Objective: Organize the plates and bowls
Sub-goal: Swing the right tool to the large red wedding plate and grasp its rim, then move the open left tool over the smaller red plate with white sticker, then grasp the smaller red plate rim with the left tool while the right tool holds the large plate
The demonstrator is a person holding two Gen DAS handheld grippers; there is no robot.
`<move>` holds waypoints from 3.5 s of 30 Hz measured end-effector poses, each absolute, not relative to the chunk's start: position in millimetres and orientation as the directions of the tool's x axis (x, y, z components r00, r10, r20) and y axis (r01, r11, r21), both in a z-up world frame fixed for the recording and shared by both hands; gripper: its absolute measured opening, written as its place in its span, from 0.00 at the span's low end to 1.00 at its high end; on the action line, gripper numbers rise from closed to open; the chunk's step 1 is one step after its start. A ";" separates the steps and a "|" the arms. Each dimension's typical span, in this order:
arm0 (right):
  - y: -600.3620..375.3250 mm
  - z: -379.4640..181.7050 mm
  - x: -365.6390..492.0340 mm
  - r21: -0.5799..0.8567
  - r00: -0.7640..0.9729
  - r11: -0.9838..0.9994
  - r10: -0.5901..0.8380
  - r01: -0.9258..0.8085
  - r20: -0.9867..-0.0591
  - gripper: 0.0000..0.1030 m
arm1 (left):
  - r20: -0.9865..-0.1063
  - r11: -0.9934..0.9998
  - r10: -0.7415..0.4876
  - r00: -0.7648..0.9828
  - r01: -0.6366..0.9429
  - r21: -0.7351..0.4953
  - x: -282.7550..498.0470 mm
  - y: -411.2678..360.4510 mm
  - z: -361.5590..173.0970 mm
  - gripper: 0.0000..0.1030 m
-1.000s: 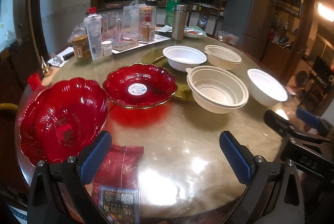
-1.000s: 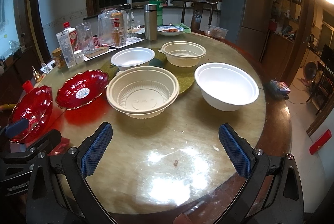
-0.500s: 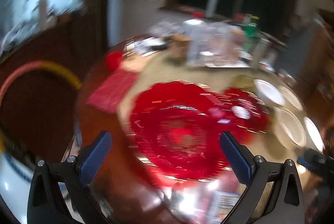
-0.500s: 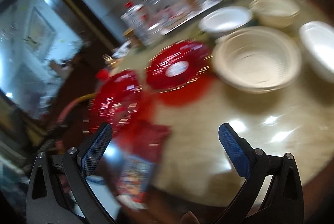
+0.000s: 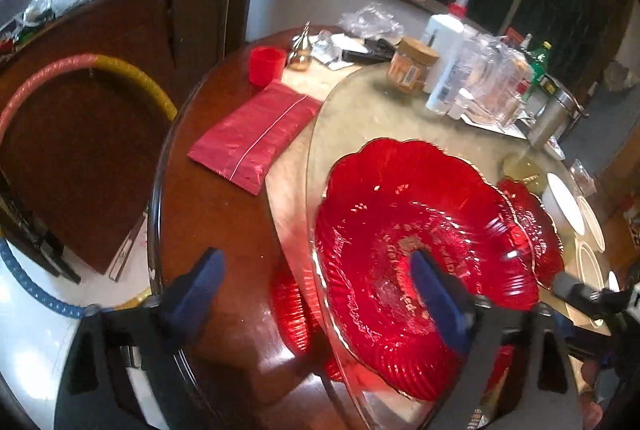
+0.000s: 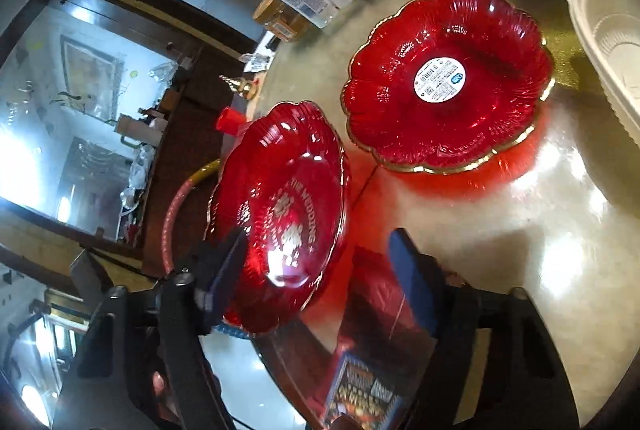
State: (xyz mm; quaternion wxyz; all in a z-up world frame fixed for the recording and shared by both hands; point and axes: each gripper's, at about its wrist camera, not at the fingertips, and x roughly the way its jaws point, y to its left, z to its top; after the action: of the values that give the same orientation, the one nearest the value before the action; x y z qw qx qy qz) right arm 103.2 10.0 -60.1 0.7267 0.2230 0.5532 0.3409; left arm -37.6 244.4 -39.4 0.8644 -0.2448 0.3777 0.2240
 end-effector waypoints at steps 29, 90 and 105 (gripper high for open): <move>35.7 -69.8 115.3 0.598 0.156 0.746 0.655 -0.294 -0.739 0.13 | -0.790 0.810 0.191 0.582 -0.548 -0.208 -20.5 245.2 -50.9 0.10; -97.4 -97.4 163.7 0.801 0.323 0.596 0.749 0.050 -0.578 0.56 | -0.902 0.925 -0.189 0.389 -0.238 -0.297 201.2 132.3 -45.7 0.78; -100.3 -99.5 166.0 0.758 0.331 0.649 0.703 0.064 -0.630 0.20 | -0.942 0.956 -0.085 0.325 -0.239 -0.169 203.2 127.9 -54.9 0.14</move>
State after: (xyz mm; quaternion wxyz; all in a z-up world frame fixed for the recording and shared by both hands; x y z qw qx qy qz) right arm 166.0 -100.3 -99.5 0.7332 0.3578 0.5356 0.2178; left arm 203.2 127.9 -54.9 0.8020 -0.1397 0.5788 0.0479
